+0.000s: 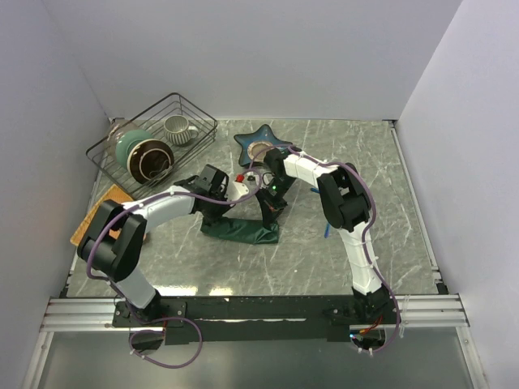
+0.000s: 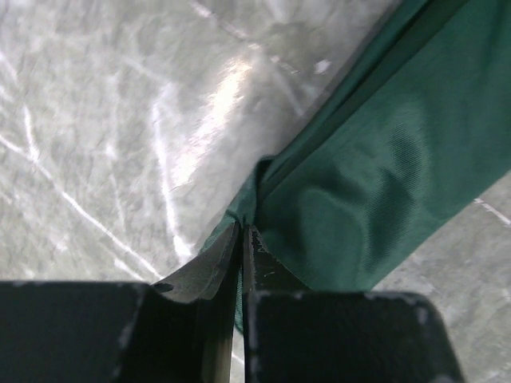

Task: Fold the napkin into a case and place the utensils inside
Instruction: Smooth out the smaller rectangle-folded napkin at the center of the board.

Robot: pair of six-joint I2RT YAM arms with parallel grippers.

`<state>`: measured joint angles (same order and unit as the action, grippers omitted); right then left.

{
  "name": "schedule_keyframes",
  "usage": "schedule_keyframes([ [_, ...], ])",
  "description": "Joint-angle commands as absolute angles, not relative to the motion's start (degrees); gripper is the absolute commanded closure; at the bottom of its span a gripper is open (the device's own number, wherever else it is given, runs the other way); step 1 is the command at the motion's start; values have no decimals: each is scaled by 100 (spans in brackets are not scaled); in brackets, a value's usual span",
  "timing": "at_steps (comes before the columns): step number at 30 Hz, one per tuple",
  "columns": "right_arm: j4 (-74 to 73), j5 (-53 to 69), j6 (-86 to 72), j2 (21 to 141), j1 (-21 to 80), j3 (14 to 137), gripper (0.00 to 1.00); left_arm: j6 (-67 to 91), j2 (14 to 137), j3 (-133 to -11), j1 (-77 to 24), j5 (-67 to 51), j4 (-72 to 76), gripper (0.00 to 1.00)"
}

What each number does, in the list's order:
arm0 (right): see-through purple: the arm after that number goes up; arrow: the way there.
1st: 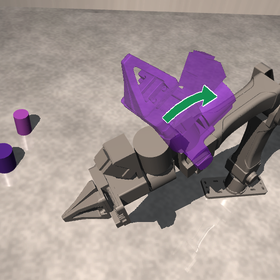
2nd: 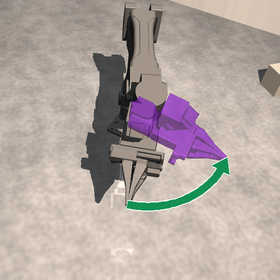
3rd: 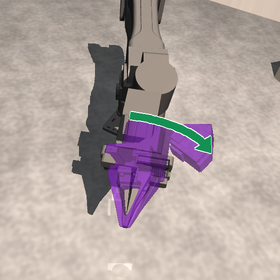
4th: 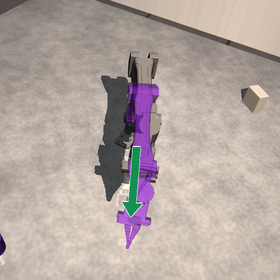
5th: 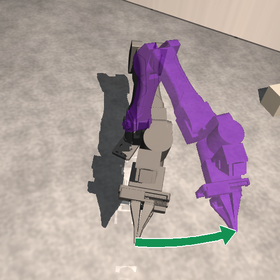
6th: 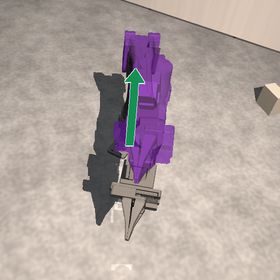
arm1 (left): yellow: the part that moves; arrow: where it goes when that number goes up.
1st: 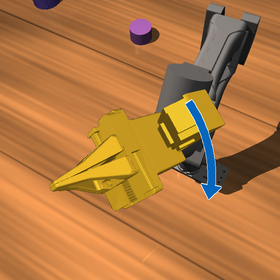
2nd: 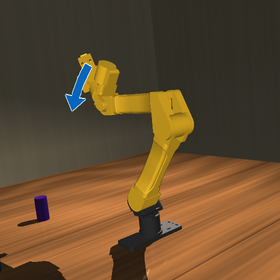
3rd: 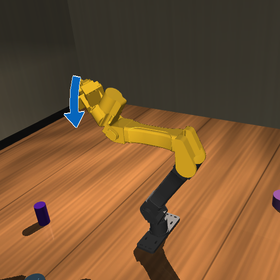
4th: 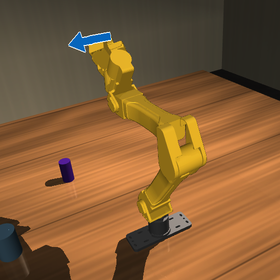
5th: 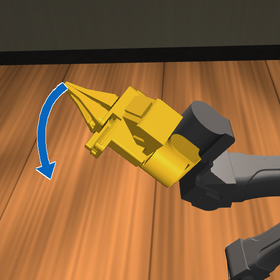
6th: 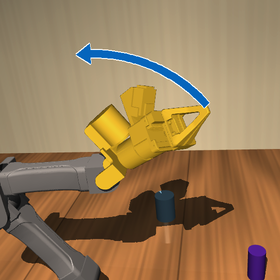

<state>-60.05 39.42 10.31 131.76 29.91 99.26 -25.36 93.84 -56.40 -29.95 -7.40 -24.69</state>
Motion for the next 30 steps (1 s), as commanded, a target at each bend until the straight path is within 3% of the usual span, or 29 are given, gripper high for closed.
schedule_keyframes([
  [1,-5695,3375,1195,13298,3155,10002,100,-2487,9158,-5722,-3181,-800,-2329,88],
  [8,-5678,3366,1178,13280,3155,9967,100,-2443,9149,-5476,-3269,-800,-2347,86],
  [16,-5634,3278,1169,13263,3155,9879,100,-2365,9106,-5106,-3095,-808,-2241,71],
  [25,-5537,3419,1222,13254,3173,9782,100,-1540,7366,-5177,-2364,-3557,-1663,41],
  [30,-5537,3401,1309,13254,3173,9826,100,-416,7960,-5159,-2364,-5139,-1285,45],
])
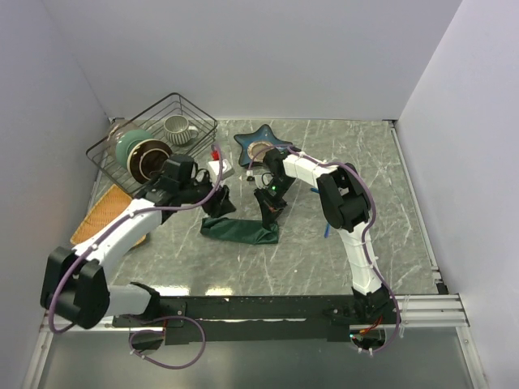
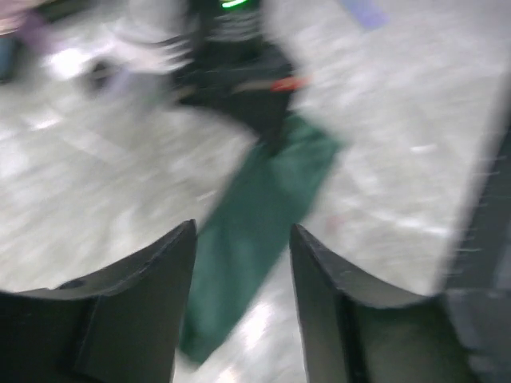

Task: Fold the napkin into a case and place the utensils inside
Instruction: Smooth out the smaller rectangle-folded napkin at the center of the board.

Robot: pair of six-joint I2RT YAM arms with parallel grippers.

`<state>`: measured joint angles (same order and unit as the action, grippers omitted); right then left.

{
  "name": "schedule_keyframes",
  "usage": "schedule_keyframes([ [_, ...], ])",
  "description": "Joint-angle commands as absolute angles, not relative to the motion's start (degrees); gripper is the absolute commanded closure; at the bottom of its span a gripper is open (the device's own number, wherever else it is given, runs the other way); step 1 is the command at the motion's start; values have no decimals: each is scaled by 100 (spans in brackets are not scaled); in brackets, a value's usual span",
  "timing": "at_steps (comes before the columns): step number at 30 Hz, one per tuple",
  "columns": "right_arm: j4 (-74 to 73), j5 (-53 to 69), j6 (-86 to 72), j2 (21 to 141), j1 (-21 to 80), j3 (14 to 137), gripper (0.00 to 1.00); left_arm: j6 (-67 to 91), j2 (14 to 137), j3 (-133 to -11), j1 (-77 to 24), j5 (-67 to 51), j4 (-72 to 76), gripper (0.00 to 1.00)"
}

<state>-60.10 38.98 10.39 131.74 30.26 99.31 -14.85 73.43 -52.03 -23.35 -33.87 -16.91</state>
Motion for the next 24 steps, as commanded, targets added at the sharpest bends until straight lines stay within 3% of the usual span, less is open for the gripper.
schedule_keyframes([
  [1,-5537,3401,1318,13263,3173,9844,100,292,8119,-5116,-2364,-5577,-1092,48],
  [6,-5590,3375,1389,13307,3173,10019,100,2292,8901,-4439,-2355,-6011,1264,62],
  [22,-5721,3647,1362,13105,3094,10204,100,2663,11328,-4825,-1829,-5783,1195,84],
  [23,-5826,3691,1319,13052,3050,10239,96,2689,11434,-4790,-1793,-5757,1230,85],
  [24,-5897,3752,1284,12939,3006,10361,86,2655,11469,-4790,-1741,-5722,1222,86],
])
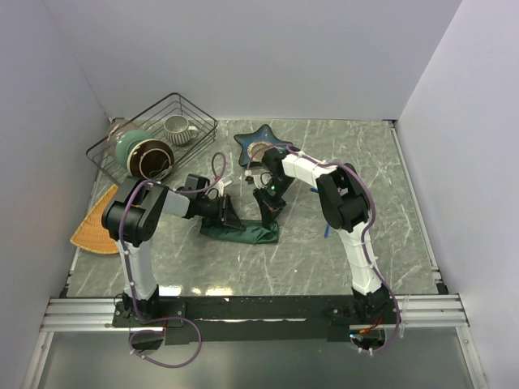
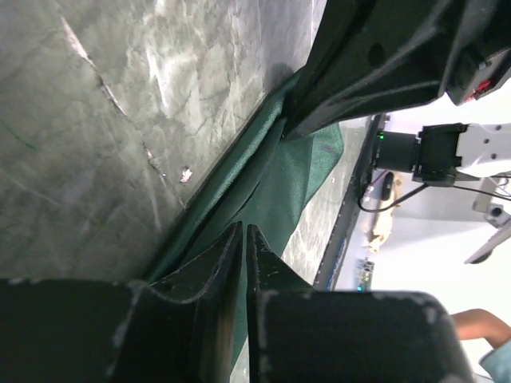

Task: Fold the napkin into a case and place the utensils inside
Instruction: Smooth out the smaller rectangle-folded napkin at the center of the board.

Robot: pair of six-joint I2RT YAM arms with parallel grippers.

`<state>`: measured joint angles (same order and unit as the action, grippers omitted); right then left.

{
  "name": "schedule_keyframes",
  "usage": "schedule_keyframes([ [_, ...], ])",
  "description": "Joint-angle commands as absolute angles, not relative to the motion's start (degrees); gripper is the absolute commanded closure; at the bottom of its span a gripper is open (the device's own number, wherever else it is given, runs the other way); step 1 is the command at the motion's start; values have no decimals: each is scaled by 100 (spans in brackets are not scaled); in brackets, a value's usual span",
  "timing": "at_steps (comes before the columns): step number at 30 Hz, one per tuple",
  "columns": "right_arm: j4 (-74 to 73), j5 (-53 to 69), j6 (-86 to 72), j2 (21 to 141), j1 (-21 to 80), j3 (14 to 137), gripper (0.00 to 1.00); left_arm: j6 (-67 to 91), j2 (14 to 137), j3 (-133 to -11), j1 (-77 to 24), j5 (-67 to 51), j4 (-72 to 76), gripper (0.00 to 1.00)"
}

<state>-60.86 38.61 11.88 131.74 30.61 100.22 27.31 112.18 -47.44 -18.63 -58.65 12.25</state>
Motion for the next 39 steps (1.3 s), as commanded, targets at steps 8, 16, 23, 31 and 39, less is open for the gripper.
schedule_keyframes([
  [8,-6214,4638,1151,11875,2593,9697,50,2575,11549,-4852,-1705,-5660,1099,87],
  [16,-5152,6371,-252,11566,2821,8509,57,2487,11575,-4896,-1696,-5634,985,87],
  [23,-3921,6153,-1046,11926,2769,7813,66,2373,11531,-4896,-1696,-5651,870,86],
  [31,-3815,5696,-1204,12849,2558,8007,72,1873,11032,-5070,-1731,-5836,537,64],
  [39,-3876,5064,-976,12982,2566,8033,74,-594,10046,-6484,-1512,-5301,-2295,41],
])
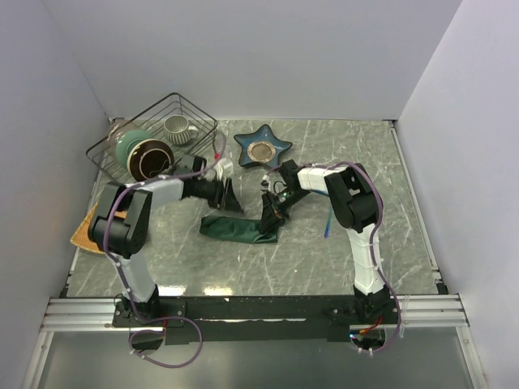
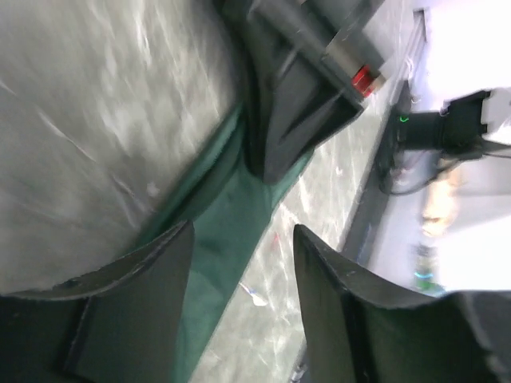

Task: Fold the napkin into a case and place the utensils inside
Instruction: Smooth out the smaller rectangle-folded napkin at the center of the board, then pick up the smaller rectangle-folded napkin from the center of the board.

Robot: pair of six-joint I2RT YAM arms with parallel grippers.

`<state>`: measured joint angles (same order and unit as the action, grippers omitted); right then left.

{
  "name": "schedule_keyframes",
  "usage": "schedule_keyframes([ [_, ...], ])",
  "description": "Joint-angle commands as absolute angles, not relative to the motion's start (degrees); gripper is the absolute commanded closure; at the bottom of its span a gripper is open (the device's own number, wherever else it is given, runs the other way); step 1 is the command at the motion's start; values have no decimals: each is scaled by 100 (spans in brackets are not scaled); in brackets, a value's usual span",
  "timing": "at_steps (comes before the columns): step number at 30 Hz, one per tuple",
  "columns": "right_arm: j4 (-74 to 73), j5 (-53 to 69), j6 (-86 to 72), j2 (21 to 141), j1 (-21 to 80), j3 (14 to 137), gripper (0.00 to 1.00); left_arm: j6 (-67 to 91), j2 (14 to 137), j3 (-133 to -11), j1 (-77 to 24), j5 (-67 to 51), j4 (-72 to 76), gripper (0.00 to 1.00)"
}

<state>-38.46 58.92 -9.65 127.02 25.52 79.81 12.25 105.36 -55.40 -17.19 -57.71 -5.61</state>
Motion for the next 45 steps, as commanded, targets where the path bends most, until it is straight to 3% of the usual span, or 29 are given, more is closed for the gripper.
schedule_keyframes([
  [1,-3893,5010,-941,12981,2566,8033,75,-998,10237,-7000,-1486,-5187,-2694,41],
  [4,-3885,4861,-862,12946,2584,8016,76,-2686,10738,-7845,-1477,-4800,-4151,44],
  [8,-3876,4738,-800,12885,2610,8068,76,-3899,11275,-8384,-1564,-4448,-4999,45],
  [23,-3841,4474,-695,12850,2742,8209,78,-4280,11926,-8297,-2258,-4192,-5001,41],
  [30,-3858,4412,-668,12850,2760,8244,78,-4394,11997,-8087,-2443,-4105,-4860,60],
  [35,-3823,4430,-703,12806,2760,8227,78,-4631,11874,-7788,-2461,-4043,-4808,68],
  [41,-3893,4702,-686,12639,2777,8235,75,-4535,11576,-7524,-2478,-3894,-4378,99],
  [45,-4296,4974,-326,12210,2725,8384,66,-4500,10927,-7111,-2479,-3823,-3798,99],
])
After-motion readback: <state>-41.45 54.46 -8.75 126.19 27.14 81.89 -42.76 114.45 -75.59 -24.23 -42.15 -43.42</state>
